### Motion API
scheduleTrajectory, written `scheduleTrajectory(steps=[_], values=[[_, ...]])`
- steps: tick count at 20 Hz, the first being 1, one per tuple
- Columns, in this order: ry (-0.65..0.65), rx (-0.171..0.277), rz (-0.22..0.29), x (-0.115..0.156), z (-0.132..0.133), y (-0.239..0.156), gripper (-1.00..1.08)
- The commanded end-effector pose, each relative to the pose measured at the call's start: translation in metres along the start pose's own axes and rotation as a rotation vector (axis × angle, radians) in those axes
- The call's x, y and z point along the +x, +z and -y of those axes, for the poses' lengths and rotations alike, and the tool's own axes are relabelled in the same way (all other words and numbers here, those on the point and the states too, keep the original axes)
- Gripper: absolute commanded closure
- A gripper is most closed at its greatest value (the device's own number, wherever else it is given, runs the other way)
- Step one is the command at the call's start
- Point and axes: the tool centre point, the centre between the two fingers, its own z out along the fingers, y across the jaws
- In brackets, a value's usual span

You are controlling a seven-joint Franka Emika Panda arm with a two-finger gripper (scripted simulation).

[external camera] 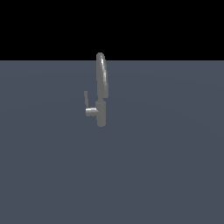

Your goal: Turn on the faucet by rotating a designated handle.

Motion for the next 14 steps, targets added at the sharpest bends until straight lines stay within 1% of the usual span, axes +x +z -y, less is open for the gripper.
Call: scheduleTrajectory(steps=[1, 6, 14], values=[[0.023, -0.008, -0.012, 0.000, 0.006, 0.006, 1.08], [0.090, -0.030, -0.046, 0.002, 0.021, 0.024, 1.08], [0.229, -0.075, -0.118, 0.011, 0.052, 0.063, 1.08]])
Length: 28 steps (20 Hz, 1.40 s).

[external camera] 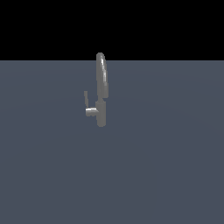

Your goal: Turn on the faucet by rotating a designated handle.

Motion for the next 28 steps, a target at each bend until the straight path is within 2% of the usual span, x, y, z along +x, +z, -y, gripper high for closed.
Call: scheduleTrajectory(steps=[1, 15, 28], values=[[0.045, -0.014, -0.023, 0.000, 0.011, 0.012, 1.08], [0.269, -0.085, -0.140, 0.016, 0.063, 0.076, 1.08], [0.446, -0.138, -0.229, 0.042, 0.098, 0.127, 1.08]])
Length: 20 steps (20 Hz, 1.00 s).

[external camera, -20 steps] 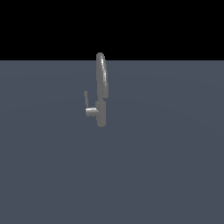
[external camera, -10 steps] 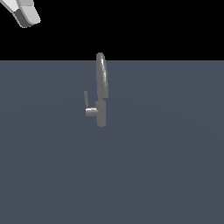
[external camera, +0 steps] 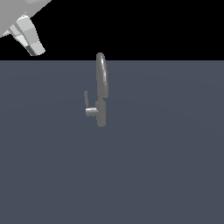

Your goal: Turn on the faucet by rotating a designated handle.

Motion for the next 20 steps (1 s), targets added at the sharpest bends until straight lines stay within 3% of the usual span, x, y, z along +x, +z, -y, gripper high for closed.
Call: scheduleTrajectory(steps=[1, 20], values=[[0.032, -0.008, -0.015, 0.000, 0.009, 0.009, 1.08], [0.235, -0.070, -0.116, 0.015, 0.056, 0.064, 1.08]])
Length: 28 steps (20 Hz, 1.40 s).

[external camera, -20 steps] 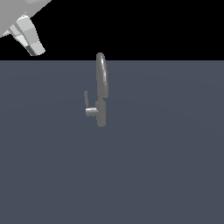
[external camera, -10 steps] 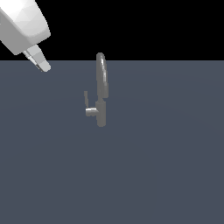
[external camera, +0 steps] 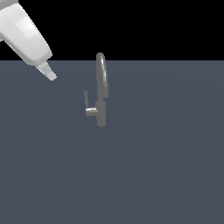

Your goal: Turn on the faucet by rotating a designated handle.

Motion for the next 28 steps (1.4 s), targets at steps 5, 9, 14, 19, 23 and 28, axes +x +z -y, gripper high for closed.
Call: scheduleTrajectory(steps=[5, 9, 14, 19, 23, 28], values=[[0.050, -0.015, -0.025, 0.002, 0.013, 0.013, 1.08], [0.075, -0.023, -0.038, 0.003, 0.018, 0.020, 1.08], [0.102, -0.034, -0.052, 0.005, 0.025, 0.028, 1.08], [0.132, -0.047, -0.067, 0.007, 0.032, 0.037, 1.08], [0.162, -0.061, -0.083, 0.009, 0.038, 0.048, 1.08], [0.214, -0.084, -0.110, 0.014, 0.050, 0.065, 1.08]])
